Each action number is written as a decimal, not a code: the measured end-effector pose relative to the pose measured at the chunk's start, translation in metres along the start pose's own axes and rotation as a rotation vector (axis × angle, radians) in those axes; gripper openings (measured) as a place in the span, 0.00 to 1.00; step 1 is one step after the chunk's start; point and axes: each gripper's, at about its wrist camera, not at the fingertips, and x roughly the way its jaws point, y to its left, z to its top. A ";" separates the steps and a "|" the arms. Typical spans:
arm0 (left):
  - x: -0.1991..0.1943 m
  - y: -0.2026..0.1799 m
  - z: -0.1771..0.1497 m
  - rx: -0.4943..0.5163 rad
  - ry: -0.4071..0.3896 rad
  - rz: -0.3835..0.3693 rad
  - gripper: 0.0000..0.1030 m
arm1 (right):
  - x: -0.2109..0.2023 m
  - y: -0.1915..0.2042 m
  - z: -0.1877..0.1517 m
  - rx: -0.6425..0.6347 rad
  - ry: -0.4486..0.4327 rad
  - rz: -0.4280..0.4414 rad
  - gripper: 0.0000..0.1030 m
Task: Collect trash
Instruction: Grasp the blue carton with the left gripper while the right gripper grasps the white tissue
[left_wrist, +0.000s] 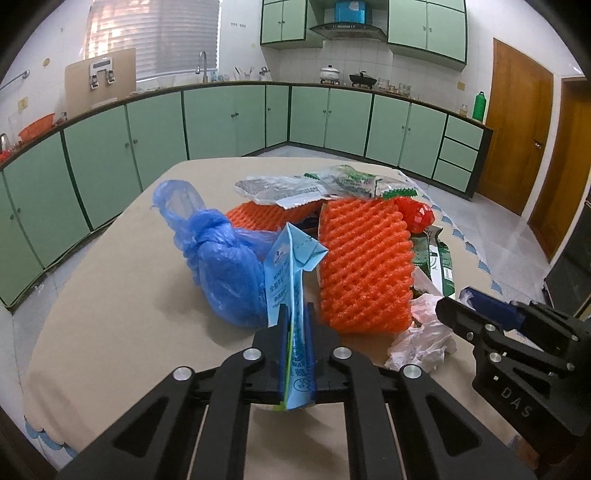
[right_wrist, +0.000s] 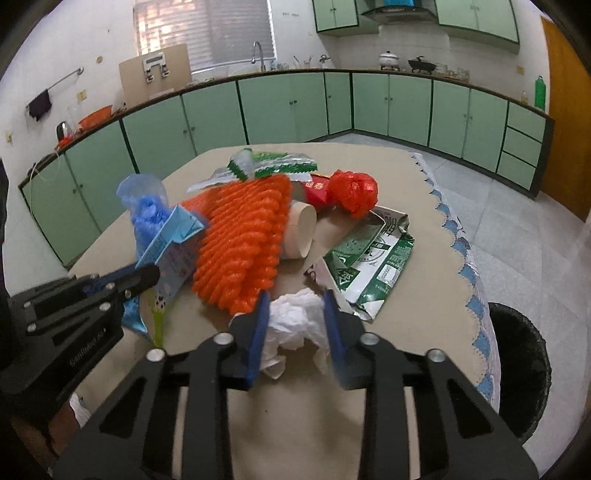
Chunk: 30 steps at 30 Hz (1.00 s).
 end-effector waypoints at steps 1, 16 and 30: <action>-0.001 -0.001 0.000 0.002 -0.002 0.002 0.08 | -0.001 0.000 -0.001 -0.004 0.008 0.008 0.18; -0.022 -0.009 -0.004 0.016 -0.033 0.009 0.08 | -0.026 -0.006 -0.006 0.014 -0.019 0.041 0.48; -0.018 -0.007 -0.007 0.013 -0.010 0.007 0.08 | -0.001 -0.008 -0.010 0.006 0.051 0.084 0.04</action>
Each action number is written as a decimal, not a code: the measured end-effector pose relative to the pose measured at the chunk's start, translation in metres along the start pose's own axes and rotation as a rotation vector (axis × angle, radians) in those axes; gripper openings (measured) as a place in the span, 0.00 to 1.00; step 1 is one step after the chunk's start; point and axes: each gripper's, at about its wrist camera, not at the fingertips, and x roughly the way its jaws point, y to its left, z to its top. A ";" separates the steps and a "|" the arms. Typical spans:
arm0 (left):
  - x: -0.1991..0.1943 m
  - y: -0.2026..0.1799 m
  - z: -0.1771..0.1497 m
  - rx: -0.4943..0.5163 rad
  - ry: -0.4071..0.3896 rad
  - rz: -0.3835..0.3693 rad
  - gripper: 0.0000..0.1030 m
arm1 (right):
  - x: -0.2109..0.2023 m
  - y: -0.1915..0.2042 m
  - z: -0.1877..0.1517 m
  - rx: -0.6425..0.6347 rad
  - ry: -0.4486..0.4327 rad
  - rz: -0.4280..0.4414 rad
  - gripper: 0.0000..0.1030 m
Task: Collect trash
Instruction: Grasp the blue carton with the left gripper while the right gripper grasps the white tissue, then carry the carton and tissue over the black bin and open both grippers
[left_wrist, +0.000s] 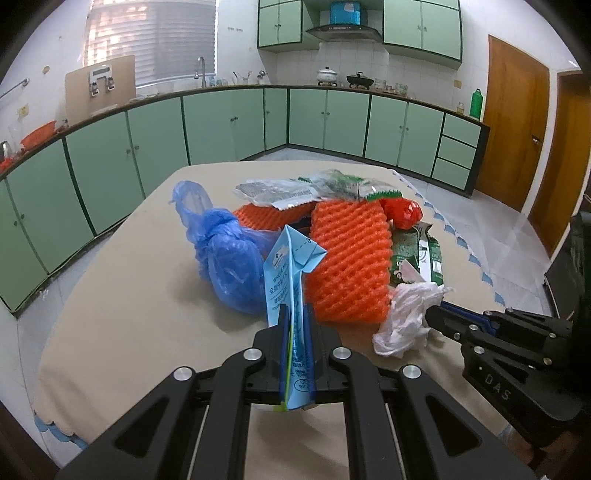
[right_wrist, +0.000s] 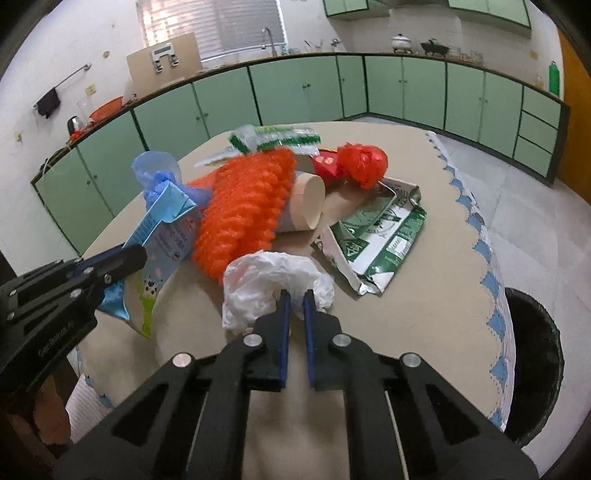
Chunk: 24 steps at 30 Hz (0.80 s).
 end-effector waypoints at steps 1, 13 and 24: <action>-0.002 0.000 0.002 -0.004 -0.004 0.000 0.08 | -0.004 0.000 0.001 0.001 -0.011 0.012 0.03; -0.040 -0.009 0.026 0.003 -0.097 -0.037 0.08 | -0.063 -0.013 0.022 0.006 -0.166 0.002 0.02; -0.039 -0.092 0.055 0.115 -0.133 -0.257 0.08 | -0.117 -0.100 0.013 0.137 -0.269 -0.209 0.02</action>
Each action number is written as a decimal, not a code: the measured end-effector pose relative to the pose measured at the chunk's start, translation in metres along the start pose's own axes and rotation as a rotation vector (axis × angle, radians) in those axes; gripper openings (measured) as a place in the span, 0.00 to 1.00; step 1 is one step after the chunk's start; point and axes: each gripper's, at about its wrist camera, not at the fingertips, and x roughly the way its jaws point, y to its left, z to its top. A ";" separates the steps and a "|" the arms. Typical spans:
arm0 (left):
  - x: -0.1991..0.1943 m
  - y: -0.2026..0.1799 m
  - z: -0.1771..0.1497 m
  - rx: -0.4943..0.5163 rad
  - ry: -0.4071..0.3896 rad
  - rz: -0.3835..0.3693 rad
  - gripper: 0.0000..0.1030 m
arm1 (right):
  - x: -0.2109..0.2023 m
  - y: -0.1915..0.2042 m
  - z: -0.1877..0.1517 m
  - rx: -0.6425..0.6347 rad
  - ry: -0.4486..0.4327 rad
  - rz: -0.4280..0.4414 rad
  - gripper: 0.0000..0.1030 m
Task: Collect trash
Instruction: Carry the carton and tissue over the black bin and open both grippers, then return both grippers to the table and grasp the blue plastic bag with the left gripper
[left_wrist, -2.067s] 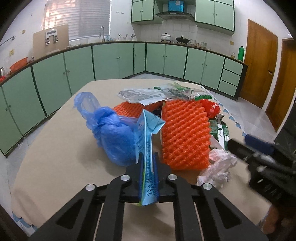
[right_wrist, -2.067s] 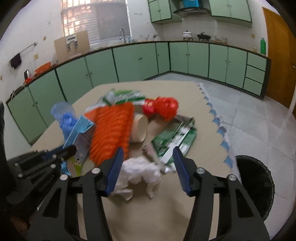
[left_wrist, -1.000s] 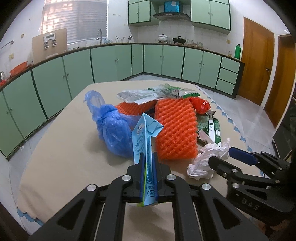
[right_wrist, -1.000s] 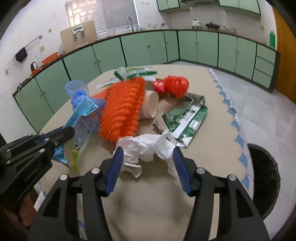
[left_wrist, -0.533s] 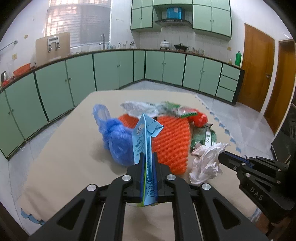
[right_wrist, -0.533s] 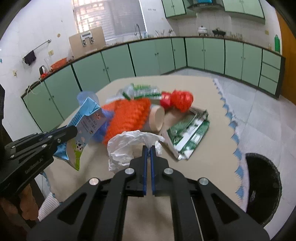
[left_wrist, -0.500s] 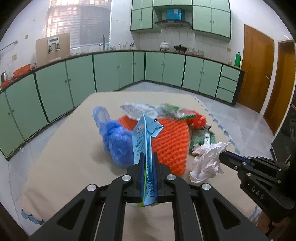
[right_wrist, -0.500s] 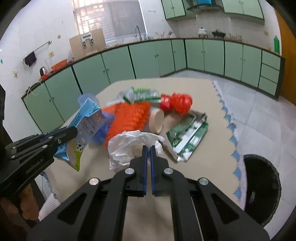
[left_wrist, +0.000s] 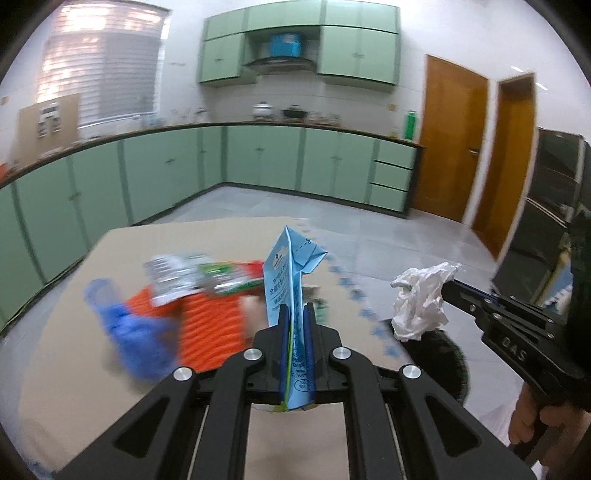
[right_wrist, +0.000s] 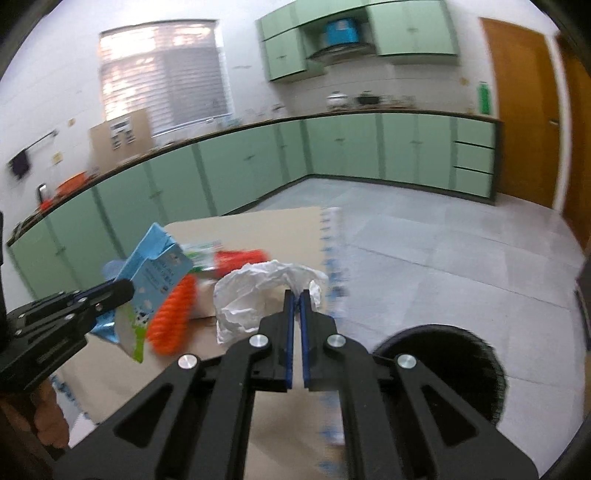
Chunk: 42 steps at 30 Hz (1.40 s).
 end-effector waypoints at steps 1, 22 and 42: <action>0.006 -0.010 0.003 0.015 -0.002 -0.023 0.08 | -0.002 -0.013 -0.001 0.012 -0.005 -0.030 0.02; 0.169 -0.180 -0.006 0.147 0.169 -0.321 0.08 | 0.045 -0.198 -0.072 0.215 0.124 -0.323 0.03; 0.146 -0.155 0.022 0.109 0.059 -0.271 0.49 | 0.036 -0.194 -0.044 0.241 0.019 -0.368 0.83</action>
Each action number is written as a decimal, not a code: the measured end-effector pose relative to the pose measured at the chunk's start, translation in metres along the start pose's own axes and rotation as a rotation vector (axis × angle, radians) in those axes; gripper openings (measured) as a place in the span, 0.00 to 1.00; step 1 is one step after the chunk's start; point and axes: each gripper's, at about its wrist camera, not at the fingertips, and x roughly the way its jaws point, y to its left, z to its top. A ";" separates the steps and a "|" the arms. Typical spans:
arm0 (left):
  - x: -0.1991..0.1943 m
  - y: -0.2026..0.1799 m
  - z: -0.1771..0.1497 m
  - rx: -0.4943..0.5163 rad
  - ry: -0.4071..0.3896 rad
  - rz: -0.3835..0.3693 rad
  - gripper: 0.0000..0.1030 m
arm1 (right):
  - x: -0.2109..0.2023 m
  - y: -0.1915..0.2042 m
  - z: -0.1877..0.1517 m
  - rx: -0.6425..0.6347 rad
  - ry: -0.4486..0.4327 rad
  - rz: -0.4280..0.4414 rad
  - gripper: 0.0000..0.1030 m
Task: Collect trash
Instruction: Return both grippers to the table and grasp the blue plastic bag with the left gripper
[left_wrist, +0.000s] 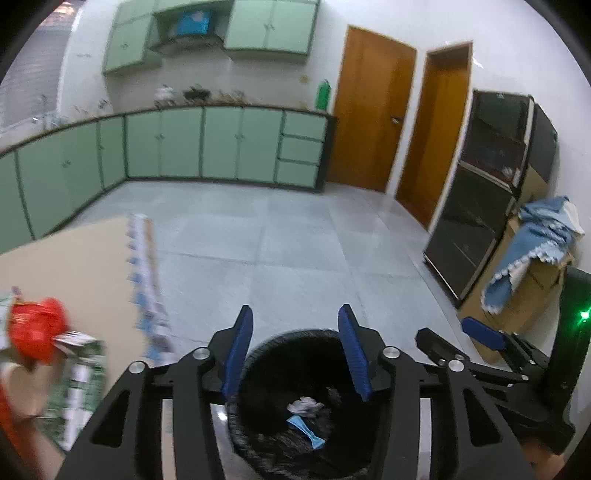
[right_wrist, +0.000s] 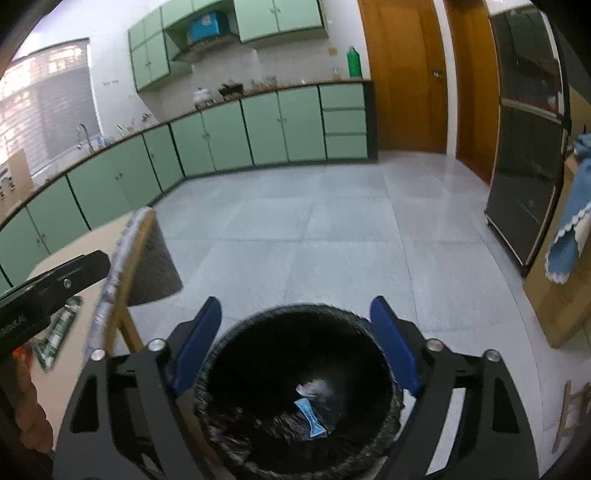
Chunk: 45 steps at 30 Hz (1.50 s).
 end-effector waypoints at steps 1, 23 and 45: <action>-0.010 0.007 0.002 -0.002 -0.017 0.020 0.51 | -0.004 0.005 0.004 0.000 -0.012 0.010 0.87; -0.181 0.222 -0.074 -0.243 -0.097 0.685 0.71 | -0.044 0.233 -0.015 -0.218 -0.093 0.320 0.95; -0.154 0.284 -0.104 -0.356 0.002 0.629 0.62 | -0.025 0.306 -0.013 -0.306 -0.019 0.432 0.78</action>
